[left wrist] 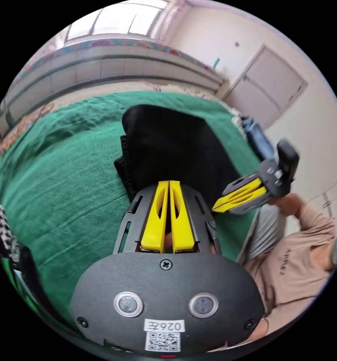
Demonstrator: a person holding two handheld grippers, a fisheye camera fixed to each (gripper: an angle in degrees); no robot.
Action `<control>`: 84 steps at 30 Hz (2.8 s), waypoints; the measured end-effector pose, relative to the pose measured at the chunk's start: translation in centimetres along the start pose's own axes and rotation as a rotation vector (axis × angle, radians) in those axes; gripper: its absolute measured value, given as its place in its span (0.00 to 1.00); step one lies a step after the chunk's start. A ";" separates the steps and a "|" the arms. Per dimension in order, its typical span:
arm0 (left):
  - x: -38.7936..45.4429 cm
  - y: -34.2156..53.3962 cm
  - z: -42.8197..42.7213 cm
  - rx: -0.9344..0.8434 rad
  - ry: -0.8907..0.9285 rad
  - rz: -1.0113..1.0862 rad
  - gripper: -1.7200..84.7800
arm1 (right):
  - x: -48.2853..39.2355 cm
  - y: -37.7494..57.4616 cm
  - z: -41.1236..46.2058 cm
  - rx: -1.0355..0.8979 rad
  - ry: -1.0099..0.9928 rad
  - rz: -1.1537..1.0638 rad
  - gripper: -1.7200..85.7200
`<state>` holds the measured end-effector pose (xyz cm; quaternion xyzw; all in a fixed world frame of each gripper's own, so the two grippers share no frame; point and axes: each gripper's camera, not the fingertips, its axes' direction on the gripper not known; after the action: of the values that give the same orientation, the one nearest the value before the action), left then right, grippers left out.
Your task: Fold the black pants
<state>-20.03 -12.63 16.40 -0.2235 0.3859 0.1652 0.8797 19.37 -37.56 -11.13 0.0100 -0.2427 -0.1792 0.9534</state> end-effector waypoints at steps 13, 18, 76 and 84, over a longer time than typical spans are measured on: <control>6.6 0.7 2.4 -0.291 -0.013 0.195 0.01 | -0.7 -3.0 -12.7 0.319 0.205 0.037 0.01; 6.3 1.8 1.7 -0.268 0.027 0.197 0.01 | 0.5 -9.6 -9.8 0.363 0.193 0.094 0.01; -14.6 2.9 -1.8 0.162 0.209 -0.208 0.28 | 37.1 36.5 1.0 0.511 -0.414 0.884 0.18; -15.0 0.9 -1.8 0.149 0.253 -0.187 0.24 | 43.0 33.4 4.5 0.613 -0.554 0.858 0.14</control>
<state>-31.28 -14.61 26.37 -0.2115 0.4824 0.0240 0.8497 63.72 -20.90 16.14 0.1389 -0.5055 0.3043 0.7954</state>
